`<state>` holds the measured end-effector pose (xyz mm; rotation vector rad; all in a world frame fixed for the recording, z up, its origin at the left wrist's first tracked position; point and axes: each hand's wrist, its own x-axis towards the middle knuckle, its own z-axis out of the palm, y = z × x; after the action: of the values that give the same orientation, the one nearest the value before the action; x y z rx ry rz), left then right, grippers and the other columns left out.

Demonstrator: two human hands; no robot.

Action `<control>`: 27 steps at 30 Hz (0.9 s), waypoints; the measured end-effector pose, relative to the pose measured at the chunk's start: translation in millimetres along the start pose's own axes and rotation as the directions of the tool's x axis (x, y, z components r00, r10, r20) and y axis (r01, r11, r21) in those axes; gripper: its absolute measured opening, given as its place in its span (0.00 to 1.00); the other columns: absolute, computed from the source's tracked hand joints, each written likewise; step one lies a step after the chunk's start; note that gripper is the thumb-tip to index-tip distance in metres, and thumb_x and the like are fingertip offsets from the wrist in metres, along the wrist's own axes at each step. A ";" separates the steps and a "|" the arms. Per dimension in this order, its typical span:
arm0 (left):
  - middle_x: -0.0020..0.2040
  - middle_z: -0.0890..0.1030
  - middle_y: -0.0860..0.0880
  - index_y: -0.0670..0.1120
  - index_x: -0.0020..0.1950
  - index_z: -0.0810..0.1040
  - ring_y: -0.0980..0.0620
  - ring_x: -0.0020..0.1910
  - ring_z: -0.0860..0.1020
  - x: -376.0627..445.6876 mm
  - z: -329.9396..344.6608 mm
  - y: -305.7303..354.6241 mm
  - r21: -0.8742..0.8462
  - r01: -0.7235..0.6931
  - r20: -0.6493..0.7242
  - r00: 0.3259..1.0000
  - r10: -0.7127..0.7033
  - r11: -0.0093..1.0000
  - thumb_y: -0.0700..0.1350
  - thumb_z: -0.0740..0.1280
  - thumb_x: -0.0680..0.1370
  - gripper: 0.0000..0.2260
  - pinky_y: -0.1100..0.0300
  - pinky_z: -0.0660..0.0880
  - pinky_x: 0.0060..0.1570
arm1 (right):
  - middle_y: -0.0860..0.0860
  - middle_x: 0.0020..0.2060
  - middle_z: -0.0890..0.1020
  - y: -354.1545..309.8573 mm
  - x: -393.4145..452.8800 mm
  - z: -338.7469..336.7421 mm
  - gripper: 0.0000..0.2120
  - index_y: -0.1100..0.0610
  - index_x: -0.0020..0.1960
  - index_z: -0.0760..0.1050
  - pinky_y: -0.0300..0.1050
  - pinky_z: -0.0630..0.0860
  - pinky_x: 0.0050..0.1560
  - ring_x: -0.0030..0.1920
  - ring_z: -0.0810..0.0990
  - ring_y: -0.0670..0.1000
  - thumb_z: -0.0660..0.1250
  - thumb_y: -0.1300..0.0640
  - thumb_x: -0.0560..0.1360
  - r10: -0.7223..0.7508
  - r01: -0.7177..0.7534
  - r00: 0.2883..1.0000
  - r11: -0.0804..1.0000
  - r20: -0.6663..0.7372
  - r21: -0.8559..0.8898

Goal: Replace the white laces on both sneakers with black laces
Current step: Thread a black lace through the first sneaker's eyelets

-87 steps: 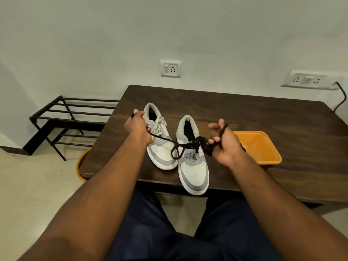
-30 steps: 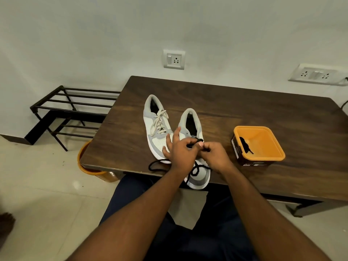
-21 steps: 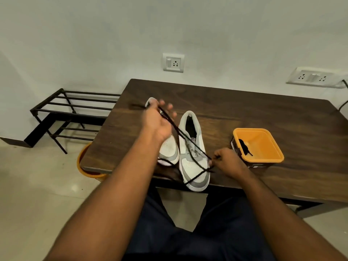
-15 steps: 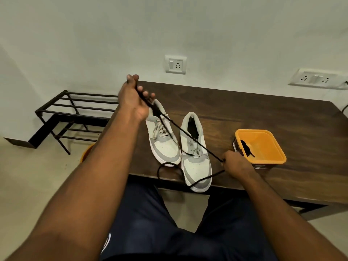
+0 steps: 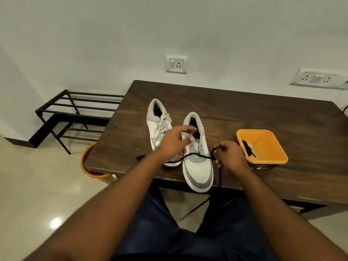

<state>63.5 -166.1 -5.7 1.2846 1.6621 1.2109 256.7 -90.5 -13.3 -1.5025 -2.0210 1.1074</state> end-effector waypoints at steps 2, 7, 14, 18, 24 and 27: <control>0.58 0.77 0.48 0.47 0.72 0.71 0.49 0.34 0.80 -6.5 34.1 -9.8 -0.102 0.078 0.136 0.989 -0.064 0.992 0.37 0.68 0.79 0.21 0.58 0.77 0.32 | 0.54 0.34 0.81 -12.0 0.9 -1.3 0.08 0.57 0.43 0.78 0.43 0.78 0.28 0.27 0.78 0.49 0.64 0.66 0.77 -0.032 0.031 0.999 0.995 0.014 0.096; 0.37 0.77 0.41 0.32 0.53 0.80 0.51 0.31 0.74 -2.6 43.3 -16.6 -0.264 0.142 0.078 0.989 -0.125 0.954 0.37 0.68 0.79 0.08 0.60 0.74 0.32 | 0.49 0.29 0.80 -15.9 7.1 -13.4 0.05 0.56 0.43 0.80 0.39 0.72 0.27 0.25 0.75 0.46 0.69 0.64 0.75 -0.101 0.099 0.993 0.995 0.067 0.031; 0.42 0.84 0.42 0.41 0.52 0.81 0.51 0.28 0.79 -4.2 42.8 4.3 -0.248 0.204 0.072 0.979 -0.192 0.947 0.42 0.71 0.77 0.06 0.61 0.75 0.27 | 0.48 0.29 0.80 -23.7 9.3 -5.0 0.02 0.55 0.40 0.82 0.42 0.72 0.34 0.30 0.75 0.45 0.74 0.59 0.71 -0.122 0.122 0.992 0.992 0.033 -0.006; 0.38 0.84 0.45 0.43 0.44 0.83 0.54 0.34 0.79 -3.9 40.1 1.5 -0.026 0.114 -0.135 0.984 -0.116 0.993 0.37 0.72 0.76 0.02 0.66 0.75 0.34 | 0.49 0.30 0.80 -29.8 10.8 1.5 0.03 0.57 0.40 0.82 0.41 0.73 0.36 0.31 0.75 0.46 0.74 0.62 0.71 -0.075 0.078 0.996 0.994 0.044 -0.074; 0.47 0.82 0.45 0.44 0.49 0.81 0.50 0.44 0.78 -7.6 -43.7 -24.6 0.119 0.190 -0.762 0.647 -0.033 0.975 0.34 0.66 0.77 0.07 0.61 0.70 0.43 | 0.56 0.32 0.81 10.2 15.8 -19.0 0.06 0.63 0.41 0.79 0.45 0.78 0.33 0.30 0.79 0.53 0.65 0.68 0.75 0.157 -0.130 0.984 0.958 0.087 -0.256; 0.57 0.79 0.42 0.45 0.53 0.81 0.42 0.54 0.79 -16.2 -84.2 -47.6 0.197 0.454 -0.751 0.639 -0.164 0.869 0.40 0.68 0.76 0.07 0.55 0.72 0.49 | 0.56 0.39 0.81 22.1 12.3 -21.5 0.06 0.63 0.46 0.79 0.46 0.78 0.37 0.36 0.79 0.53 0.65 0.70 0.75 0.128 -0.128 0.992 0.990 -0.006 -0.061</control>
<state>-23.9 -206.3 -24.4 0.6462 2.6748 1.2928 281.2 -68.8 -19.0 -1.6842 -1.9980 1.1004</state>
